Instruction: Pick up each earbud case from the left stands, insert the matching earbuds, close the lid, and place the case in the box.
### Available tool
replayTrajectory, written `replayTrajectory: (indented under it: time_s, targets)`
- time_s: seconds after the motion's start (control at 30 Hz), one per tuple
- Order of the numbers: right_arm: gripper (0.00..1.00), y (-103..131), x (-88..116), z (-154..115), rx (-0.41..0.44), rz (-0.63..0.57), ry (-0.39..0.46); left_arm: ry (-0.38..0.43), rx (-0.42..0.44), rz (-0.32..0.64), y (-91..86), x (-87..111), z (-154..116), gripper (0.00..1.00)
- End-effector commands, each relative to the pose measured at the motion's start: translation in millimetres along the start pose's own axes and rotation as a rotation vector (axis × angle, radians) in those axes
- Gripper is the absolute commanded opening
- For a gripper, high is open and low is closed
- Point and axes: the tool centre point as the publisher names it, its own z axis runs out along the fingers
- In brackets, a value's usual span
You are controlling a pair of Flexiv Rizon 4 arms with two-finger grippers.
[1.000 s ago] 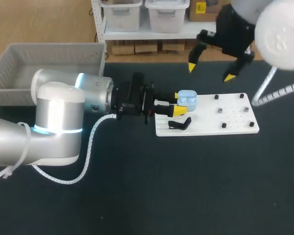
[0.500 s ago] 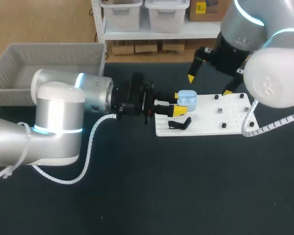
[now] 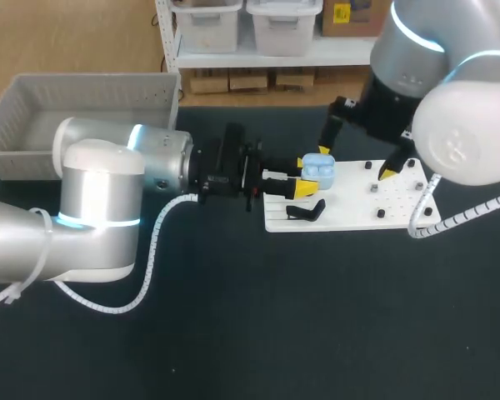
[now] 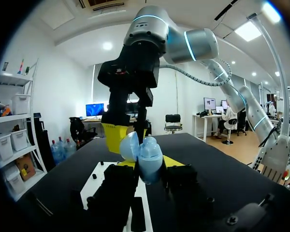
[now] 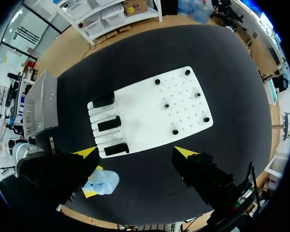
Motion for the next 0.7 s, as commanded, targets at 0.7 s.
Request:
replayTrajectory:
  time_s: [0.7]
  targets:
    - [1.0,-1,3,-23,-0.074,-0.034,-0.045,-0.003,-0.008,0.004,-2.2,0.7,0,0.0]
